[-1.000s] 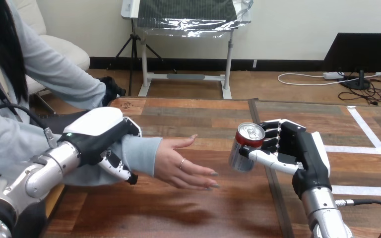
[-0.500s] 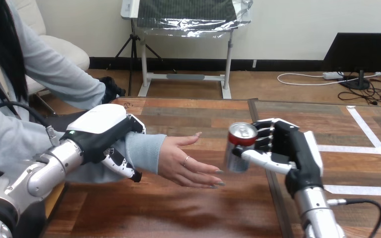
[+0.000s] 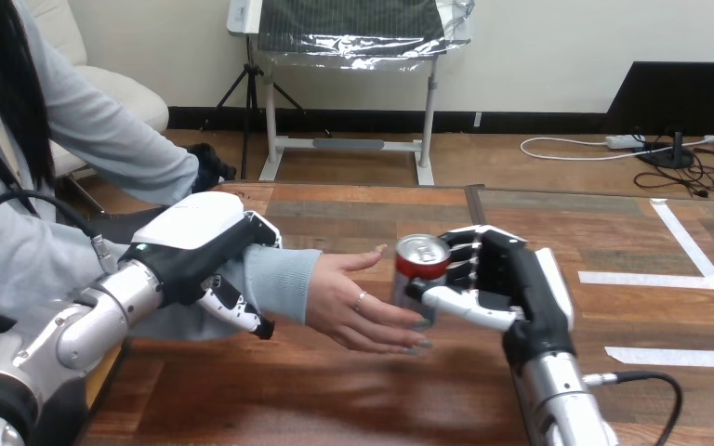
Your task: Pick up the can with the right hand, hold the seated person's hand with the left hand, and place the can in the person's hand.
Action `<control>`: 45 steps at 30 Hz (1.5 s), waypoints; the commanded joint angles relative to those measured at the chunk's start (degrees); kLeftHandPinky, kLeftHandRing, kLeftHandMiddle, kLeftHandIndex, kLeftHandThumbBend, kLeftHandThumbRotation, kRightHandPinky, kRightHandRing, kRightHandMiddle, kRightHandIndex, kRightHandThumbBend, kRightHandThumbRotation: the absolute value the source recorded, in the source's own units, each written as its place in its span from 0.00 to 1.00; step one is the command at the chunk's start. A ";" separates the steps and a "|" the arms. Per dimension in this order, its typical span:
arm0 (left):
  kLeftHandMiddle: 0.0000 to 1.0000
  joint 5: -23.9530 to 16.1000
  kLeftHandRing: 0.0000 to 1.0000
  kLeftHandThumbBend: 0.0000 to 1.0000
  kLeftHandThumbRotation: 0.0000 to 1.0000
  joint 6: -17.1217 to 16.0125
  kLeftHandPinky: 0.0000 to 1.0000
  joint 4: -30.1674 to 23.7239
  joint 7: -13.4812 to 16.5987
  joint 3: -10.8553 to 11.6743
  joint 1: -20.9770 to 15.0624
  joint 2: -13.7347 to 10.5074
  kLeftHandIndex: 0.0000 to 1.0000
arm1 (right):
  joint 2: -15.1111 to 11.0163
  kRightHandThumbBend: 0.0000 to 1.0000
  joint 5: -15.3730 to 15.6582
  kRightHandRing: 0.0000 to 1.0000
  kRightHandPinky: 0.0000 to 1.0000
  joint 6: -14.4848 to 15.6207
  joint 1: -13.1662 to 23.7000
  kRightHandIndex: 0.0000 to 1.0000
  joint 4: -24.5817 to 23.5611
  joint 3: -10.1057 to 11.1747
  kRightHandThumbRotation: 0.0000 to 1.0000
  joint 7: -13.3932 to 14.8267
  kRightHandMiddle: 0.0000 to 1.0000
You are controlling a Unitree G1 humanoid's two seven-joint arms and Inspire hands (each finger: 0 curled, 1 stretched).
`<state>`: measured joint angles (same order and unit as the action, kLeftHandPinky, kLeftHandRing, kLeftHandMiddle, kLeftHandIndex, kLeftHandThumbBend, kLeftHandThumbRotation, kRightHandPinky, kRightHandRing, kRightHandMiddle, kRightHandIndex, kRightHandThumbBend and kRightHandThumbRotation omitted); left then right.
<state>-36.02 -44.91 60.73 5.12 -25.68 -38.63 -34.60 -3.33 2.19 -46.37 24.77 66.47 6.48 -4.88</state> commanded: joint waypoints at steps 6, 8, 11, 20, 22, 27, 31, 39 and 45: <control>0.40 4.01 0.32 0.81 0.00 -1.45 0.26 -5.71 0.54 3.40 -1.43 1.89 0.42 | 1.00 0.85 0.32 0.39 0.34 -2.32 6.13 0.50 -3.78 -0.79 0.00 1.50 0.46; 0.40 4.35 0.32 0.81 0.00 -1.14 0.26 -6.21 0.21 3.53 -1.23 1.93 0.42 | 1.21 0.85 0.36 0.39 0.34 -2.17 6.12 0.49 -4.01 -1.08 0.00 1.52 0.46; 0.40 4.66 0.32 0.81 0.00 -0.94 0.26 -6.91 0.01 3.66 -0.93 1.95 0.42 | 1.43 0.84 0.58 0.39 0.34 -2.04 6.03 0.49 -4.42 -1.54 0.00 1.71 0.46; 0.40 4.36 0.32 0.82 0.00 -0.60 0.26 -8.56 0.24 4.24 -0.11 2.23 0.42 | 2.03 0.83 1.32 0.39 0.34 -2.71 5.77 0.50 -5.51 -2.87 0.00 1.90 0.46; 0.40 4.29 0.32 0.82 0.00 -0.53 0.26 -8.70 0.33 4.33 0.02 2.35 0.42 | 2.26 0.83 1.28 0.39 0.34 -2.68 5.71 0.50 -5.77 -3.04 0.00 1.81 0.46; 0.40 4.34 0.32 0.82 0.00 -0.46 0.26 -8.89 0.26 4.58 0.26 2.62 0.42 | 2.74 0.83 1.30 0.39 0.34 -2.66 5.58 0.50 -6.40 -3.47 0.00 1.98 0.46; 0.40 4.56 0.32 0.82 0.00 -0.29 0.26 -9.07 -0.08 4.77 0.49 2.83 0.41 | 3.12 0.83 1.40 0.39 0.34 -2.65 5.39 0.50 -7.09 -3.95 0.00 2.31 0.46; 0.40 4.50 0.32 0.82 0.00 0.32 0.26 -10.03 -0.39 4.96 1.00 3.07 0.41 | 3.59 0.83 1.30 0.39 0.34 -2.15 4.95 0.50 -8.72 -4.57 0.00 2.74 0.45; 0.40 4.29 0.32 0.82 0.00 0.04 0.26 -10.00 -0.44 5.12 1.12 3.32 0.41 | 3.59 0.83 1.55 0.39 0.34 -1.83 4.57 0.49 -9.98 -4.97 0.00 3.01 0.45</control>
<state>-33.33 -43.83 54.17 4.34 -21.93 -35.91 -33.07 -1.51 3.35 -46.53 24.84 61.13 2.61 -2.03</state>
